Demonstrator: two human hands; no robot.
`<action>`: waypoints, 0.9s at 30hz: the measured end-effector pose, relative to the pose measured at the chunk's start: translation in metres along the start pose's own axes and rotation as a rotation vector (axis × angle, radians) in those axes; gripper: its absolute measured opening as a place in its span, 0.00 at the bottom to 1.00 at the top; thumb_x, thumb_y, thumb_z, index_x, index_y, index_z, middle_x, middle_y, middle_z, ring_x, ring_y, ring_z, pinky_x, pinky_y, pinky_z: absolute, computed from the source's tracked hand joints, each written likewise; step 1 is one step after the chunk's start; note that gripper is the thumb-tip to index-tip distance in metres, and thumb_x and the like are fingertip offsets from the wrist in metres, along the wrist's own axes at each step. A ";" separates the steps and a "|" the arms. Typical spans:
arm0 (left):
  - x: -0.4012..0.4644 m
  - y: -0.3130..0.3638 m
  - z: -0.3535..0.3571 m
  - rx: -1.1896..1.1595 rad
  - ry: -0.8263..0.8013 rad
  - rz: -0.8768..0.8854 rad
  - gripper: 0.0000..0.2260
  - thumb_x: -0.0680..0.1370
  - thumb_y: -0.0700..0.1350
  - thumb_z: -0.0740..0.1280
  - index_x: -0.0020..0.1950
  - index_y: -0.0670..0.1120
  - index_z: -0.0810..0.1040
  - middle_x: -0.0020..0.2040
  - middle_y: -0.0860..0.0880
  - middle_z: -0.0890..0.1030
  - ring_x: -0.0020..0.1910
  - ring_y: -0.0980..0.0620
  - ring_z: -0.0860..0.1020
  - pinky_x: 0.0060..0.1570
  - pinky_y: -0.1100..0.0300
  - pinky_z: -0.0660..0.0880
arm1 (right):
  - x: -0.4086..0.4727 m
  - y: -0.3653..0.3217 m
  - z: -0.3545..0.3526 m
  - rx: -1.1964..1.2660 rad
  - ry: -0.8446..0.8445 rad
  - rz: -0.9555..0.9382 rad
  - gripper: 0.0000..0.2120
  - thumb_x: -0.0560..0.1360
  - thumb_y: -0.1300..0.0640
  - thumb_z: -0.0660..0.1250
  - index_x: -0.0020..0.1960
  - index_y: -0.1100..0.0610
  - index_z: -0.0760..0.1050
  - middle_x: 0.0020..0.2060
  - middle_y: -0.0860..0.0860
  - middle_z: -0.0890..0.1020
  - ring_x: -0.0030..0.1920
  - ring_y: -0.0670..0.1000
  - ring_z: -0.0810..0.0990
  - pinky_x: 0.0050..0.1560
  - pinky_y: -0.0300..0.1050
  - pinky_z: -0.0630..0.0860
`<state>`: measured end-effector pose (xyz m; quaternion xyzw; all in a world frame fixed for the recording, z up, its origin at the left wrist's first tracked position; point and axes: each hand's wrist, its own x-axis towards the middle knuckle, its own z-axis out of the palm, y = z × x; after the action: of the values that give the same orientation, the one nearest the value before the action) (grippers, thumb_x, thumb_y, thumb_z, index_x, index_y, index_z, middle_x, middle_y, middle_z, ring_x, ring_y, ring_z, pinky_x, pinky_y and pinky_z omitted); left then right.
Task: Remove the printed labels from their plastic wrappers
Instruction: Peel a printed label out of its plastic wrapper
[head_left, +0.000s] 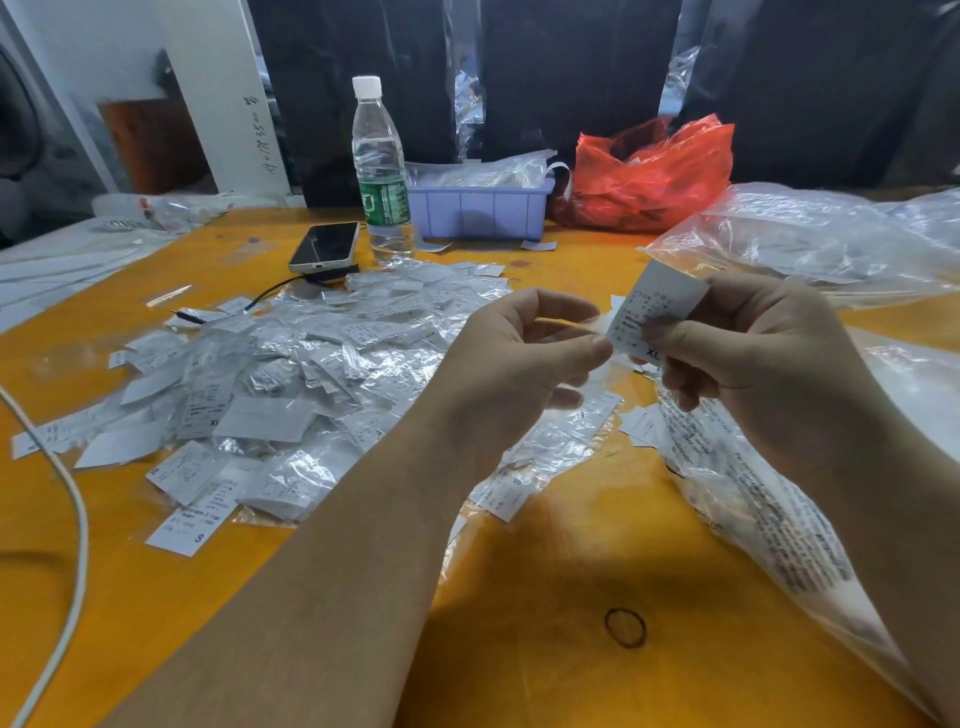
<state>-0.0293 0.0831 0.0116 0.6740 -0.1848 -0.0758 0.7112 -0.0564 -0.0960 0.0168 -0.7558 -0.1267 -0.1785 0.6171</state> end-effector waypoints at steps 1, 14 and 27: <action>0.000 0.000 0.000 0.002 0.000 0.002 0.09 0.73 0.37 0.73 0.51 0.44 0.79 0.36 0.53 0.81 0.34 0.56 0.78 0.38 0.59 0.80 | 0.000 -0.001 0.000 0.002 -0.004 0.002 0.08 0.74 0.69 0.68 0.46 0.58 0.82 0.28 0.51 0.80 0.27 0.49 0.75 0.26 0.39 0.72; -0.002 -0.001 0.003 0.044 -0.001 0.017 0.08 0.73 0.37 0.73 0.49 0.45 0.79 0.40 0.49 0.82 0.33 0.56 0.77 0.39 0.57 0.79 | 0.001 0.005 0.004 0.135 0.017 0.141 0.04 0.70 0.60 0.72 0.44 0.59 0.83 0.25 0.47 0.77 0.26 0.46 0.66 0.27 0.40 0.66; -0.001 -0.001 0.002 0.069 0.036 -0.005 0.08 0.74 0.38 0.73 0.50 0.46 0.79 0.44 0.46 0.83 0.38 0.54 0.80 0.42 0.55 0.81 | -0.004 0.001 0.008 0.043 0.128 0.043 0.05 0.75 0.60 0.69 0.41 0.55 0.80 0.25 0.46 0.77 0.27 0.48 0.70 0.28 0.44 0.68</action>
<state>-0.0311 0.0820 0.0106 0.6999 -0.1729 -0.0591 0.6905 -0.0588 -0.0883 0.0129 -0.7318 -0.0744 -0.2104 0.6439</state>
